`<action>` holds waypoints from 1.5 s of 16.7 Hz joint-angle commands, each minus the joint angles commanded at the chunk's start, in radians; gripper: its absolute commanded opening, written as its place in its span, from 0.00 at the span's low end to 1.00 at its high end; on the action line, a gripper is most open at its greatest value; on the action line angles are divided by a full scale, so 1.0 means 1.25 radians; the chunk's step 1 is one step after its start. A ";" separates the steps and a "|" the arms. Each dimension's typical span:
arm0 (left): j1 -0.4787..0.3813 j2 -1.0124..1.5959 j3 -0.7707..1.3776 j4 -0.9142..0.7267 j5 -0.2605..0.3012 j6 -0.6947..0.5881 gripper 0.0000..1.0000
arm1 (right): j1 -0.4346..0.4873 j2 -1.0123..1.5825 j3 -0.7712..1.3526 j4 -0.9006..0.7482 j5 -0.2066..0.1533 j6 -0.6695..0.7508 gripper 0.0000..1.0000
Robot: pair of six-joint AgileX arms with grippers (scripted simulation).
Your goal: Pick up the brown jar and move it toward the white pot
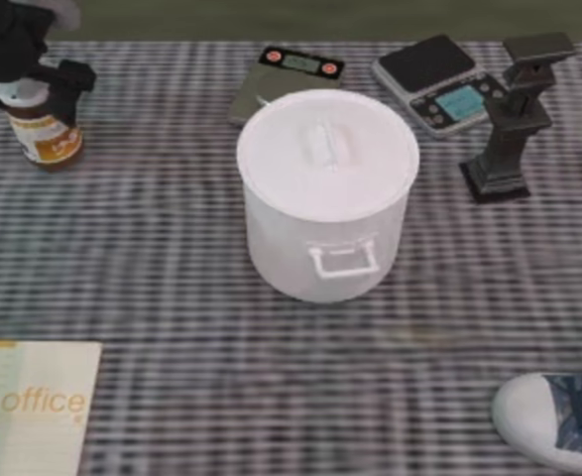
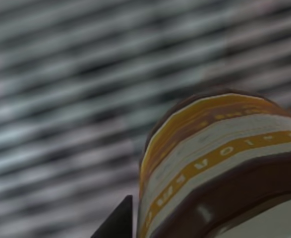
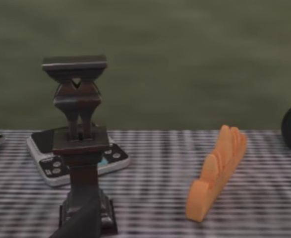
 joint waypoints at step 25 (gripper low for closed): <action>-0.108 -0.472 -0.587 0.106 -0.055 -0.227 0.00 | 0.000 0.000 0.000 0.000 0.000 0.000 1.00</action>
